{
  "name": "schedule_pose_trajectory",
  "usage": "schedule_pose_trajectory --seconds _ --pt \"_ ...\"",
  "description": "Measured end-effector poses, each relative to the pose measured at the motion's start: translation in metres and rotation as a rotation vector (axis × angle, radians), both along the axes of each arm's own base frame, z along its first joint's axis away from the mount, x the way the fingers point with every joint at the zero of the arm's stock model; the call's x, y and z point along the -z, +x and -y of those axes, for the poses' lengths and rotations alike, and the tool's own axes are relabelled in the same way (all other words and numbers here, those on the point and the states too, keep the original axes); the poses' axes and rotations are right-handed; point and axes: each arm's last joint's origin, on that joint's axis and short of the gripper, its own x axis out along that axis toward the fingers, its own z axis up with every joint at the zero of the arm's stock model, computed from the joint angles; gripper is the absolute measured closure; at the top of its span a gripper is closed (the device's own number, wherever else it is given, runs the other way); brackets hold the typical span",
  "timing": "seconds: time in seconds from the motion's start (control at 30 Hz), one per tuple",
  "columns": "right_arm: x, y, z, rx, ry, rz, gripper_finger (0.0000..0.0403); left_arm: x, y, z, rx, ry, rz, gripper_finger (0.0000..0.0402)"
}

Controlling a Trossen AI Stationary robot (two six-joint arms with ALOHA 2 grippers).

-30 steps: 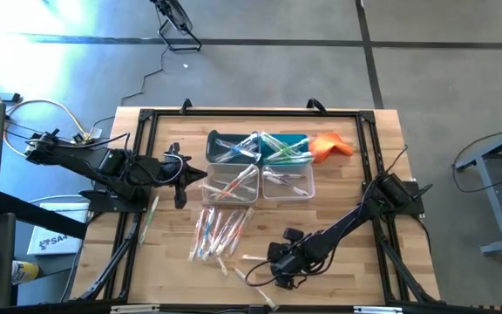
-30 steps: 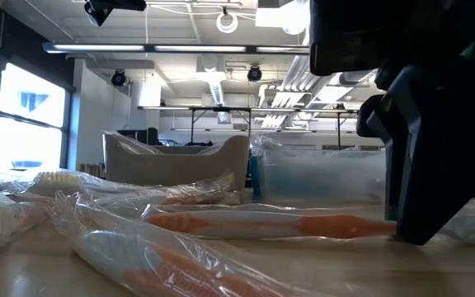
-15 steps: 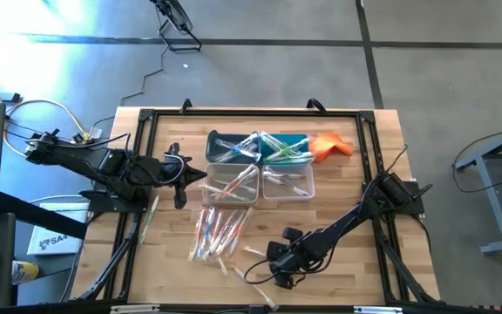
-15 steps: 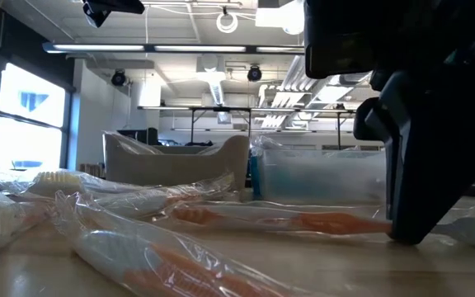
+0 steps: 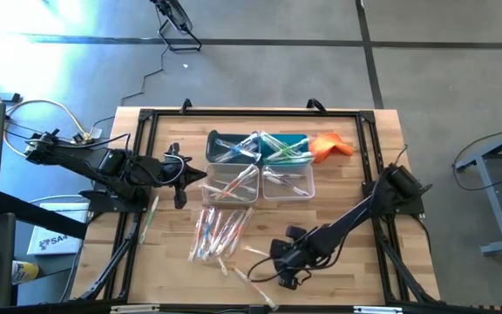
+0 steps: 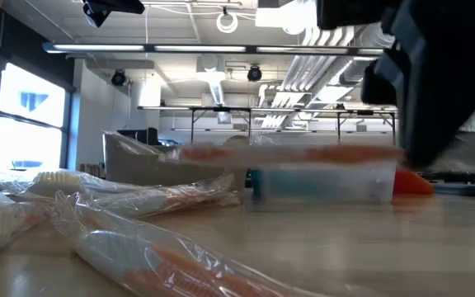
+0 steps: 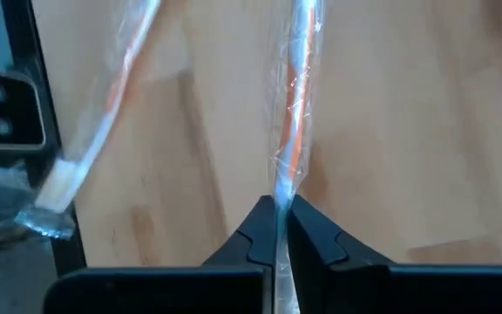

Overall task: Pick & Place Toothbrushes
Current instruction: Put the orange toothbrush into the gray bin

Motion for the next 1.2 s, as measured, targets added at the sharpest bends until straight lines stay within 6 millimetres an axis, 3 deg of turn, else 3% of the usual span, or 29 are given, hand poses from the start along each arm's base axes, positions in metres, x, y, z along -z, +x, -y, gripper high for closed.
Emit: schedule_pose_trajectory --seconds 0.63,1.2 --pt "-0.118 -0.028 0.061 0.142 -0.142 0.336 0.0398 -0.001 0.000 0.000 -0.002 -0.009 0.011 0.0401" --pt "-0.173 -0.037 0.130 0.078 -0.277 0.519 0.0399 -0.016 0.005 0.001 0.001 -0.024 0.172 0.0397"
